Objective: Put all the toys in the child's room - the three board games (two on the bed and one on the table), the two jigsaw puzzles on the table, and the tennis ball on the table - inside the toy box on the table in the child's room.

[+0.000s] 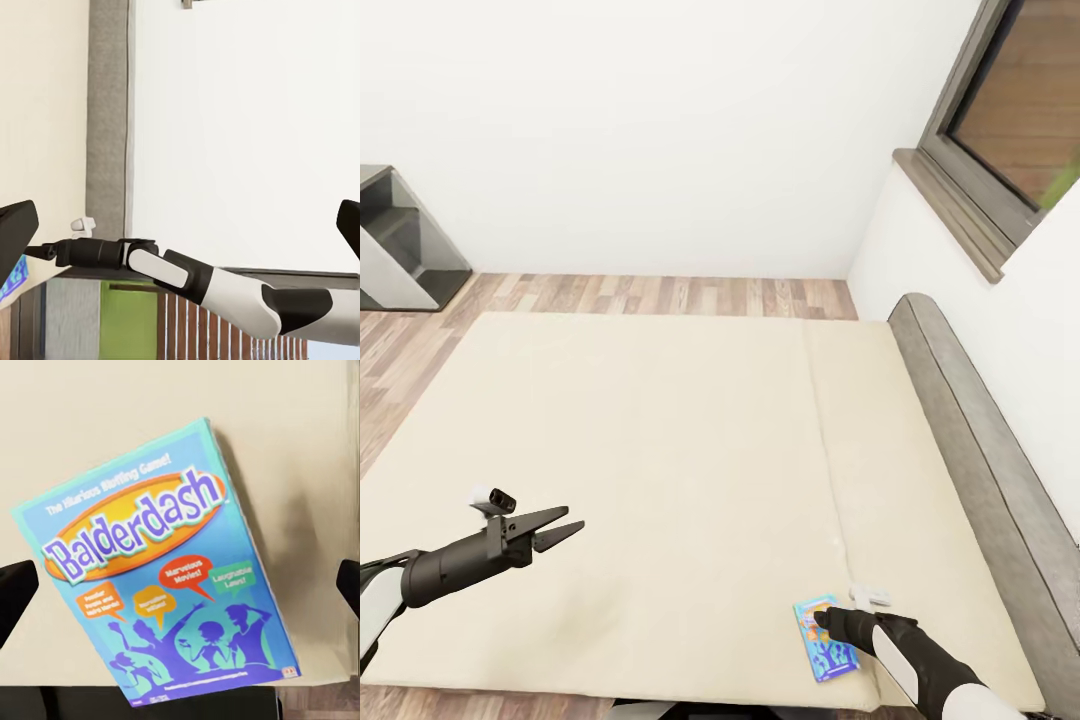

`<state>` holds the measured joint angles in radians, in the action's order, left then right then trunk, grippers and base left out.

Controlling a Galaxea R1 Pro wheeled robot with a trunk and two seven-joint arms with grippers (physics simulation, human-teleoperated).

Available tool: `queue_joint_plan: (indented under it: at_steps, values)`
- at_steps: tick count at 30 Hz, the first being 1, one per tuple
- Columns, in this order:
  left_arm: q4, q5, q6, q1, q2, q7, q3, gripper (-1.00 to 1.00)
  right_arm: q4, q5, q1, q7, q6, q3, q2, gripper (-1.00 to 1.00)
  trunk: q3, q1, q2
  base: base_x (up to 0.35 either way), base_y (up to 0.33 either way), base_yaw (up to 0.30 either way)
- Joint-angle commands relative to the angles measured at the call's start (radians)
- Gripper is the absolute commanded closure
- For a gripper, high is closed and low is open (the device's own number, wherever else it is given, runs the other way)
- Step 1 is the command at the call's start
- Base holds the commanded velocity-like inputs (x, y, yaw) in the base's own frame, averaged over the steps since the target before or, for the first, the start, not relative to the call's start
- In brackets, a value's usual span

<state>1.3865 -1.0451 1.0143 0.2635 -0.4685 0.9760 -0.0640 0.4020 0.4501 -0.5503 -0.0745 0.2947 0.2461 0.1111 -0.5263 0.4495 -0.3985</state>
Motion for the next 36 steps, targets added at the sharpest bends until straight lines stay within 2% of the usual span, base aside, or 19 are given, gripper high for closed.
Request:
queue_joint_plan:
  at_steps: [1,15,36]
  values:
    - [0.000,0.000,0.004,0.000,0.000,0.003,0.000,-1.00,0.001,0.002,0.000,-0.001,0.004,0.004,0.001,-1.00,-0.001,0.001,-0.002,0.000,0.000,-0.100]
    - [0.000,0.000,0.004,0.001,0.012,0.003,0.000,-1.00,0.001,0.002,0.000,-0.001,0.004,0.004,0.001,-1.00,-0.001,0.001,-0.002,0.000,0.000,-0.022]
    - [0.000,0.000,0.004,0.001,0.013,0.003,0.000,-1.00,0.001,0.002,0.000,-0.001,0.003,0.004,0.000,-1.00,-0.001,0.001,-0.002,0.000,0.000,-0.024]
